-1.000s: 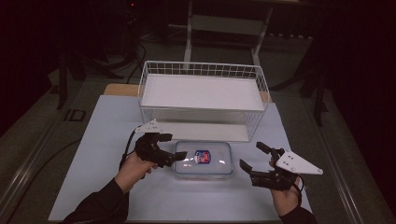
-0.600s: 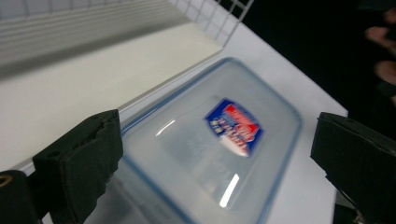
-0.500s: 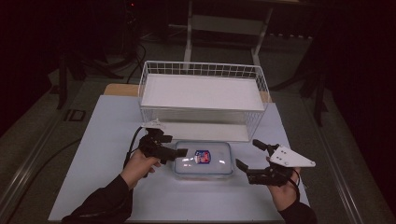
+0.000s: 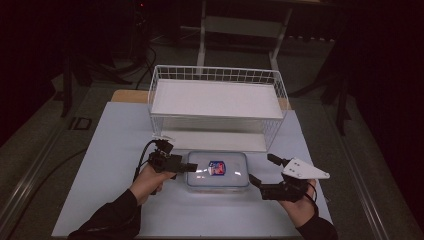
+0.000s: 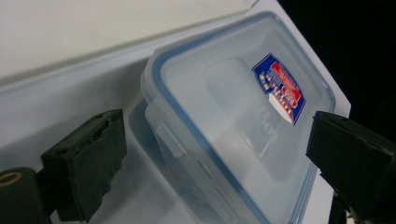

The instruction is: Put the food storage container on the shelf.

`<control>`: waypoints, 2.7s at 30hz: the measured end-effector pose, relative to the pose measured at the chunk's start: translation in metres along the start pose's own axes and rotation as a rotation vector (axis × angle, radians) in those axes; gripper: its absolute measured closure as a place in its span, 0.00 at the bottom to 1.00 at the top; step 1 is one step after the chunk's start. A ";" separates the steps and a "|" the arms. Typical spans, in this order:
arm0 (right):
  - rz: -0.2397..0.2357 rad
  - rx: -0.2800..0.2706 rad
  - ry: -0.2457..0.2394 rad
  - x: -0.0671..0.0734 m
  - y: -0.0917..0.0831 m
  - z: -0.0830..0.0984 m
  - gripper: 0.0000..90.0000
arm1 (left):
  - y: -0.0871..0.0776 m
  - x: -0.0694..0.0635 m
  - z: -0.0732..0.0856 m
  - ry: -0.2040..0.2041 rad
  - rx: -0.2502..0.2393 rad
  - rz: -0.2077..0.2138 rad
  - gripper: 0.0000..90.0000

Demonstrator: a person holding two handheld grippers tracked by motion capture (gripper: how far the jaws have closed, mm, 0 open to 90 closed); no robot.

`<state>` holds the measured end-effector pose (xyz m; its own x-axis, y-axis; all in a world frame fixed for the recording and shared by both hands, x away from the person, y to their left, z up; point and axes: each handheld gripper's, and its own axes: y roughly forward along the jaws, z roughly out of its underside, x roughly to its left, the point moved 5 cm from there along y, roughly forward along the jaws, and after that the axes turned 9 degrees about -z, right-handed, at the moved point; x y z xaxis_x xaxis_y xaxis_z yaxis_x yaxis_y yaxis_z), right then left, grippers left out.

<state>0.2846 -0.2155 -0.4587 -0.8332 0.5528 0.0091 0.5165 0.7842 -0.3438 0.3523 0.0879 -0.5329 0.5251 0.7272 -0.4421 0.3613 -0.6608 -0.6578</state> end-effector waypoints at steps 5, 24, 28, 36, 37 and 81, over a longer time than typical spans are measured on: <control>-0.004 0.001 -0.010 0.001 -0.001 0.000 0.11 | 0.003 0.006 0.004 -0.033 0.040 -0.014 0.19; -0.040 0.043 0.095 -0.008 -0.002 0.014 0.11 | -0.002 0.011 0.010 -0.094 0.095 0.150 0.52; -0.067 0.076 0.161 -0.016 0.004 0.025 0.11 | -0.007 0.008 0.012 -0.067 0.080 0.162 0.56; -0.155 0.134 0.290 -0.027 0.022 0.042 0.15 | -0.014 0.001 0.016 -0.006 0.056 0.161 0.59; -0.160 0.136 0.311 -0.029 0.024 0.043 0.15 | -0.015 0.000 0.016 0.001 0.056 0.158 0.59; -0.328 0.194 0.573 -0.032 0.026 0.049 0.59 | -0.037 -0.027 0.017 0.098 -0.030 0.115 0.64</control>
<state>0.3152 -0.2271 -0.5141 -0.6769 0.3996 0.6182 0.1665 0.9012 -0.4002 0.3120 0.0957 -0.5071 0.6368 0.6255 -0.4508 0.3164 -0.7451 -0.5871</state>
